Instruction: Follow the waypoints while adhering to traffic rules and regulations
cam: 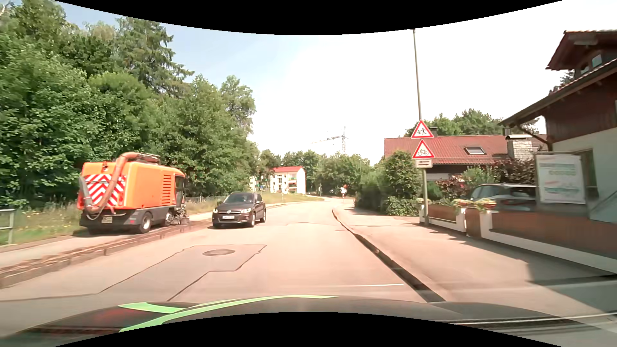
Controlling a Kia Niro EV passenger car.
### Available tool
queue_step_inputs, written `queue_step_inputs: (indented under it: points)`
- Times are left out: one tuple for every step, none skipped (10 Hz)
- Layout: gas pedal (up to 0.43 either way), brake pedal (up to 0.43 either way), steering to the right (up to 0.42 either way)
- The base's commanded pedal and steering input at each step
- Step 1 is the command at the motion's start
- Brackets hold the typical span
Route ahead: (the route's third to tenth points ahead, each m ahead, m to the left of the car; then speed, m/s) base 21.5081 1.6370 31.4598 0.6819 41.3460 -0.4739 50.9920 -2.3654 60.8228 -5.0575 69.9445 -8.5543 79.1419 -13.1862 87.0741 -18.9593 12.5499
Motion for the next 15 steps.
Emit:
queue_step_inputs:
  points:
    - [0.039, 0.0, 0.005]
    - [0.039, 0.0, 0.005]
    - [0.039, 0.0, 0.005]
    - [0.039, 0.0, 0.005]
    - [0.039, 0.0, 0.005]
    - [0.039, 0.0, 0.005]
    - [0.039, 0.0, 0.005]
    - [0.039, 0.0, 0.005]
    - [0.039, 0.0, 0.005]
    - [0.008, 0.0, 0.005]
    - [0.008, 0.0, 0.005]
    - [0.008, 0.0, 0.005]
    - [0.008, 0.0, 0.006]
    - [0.008, 0.0, 0.007]
    - [0.008, 0.0, 0.008]
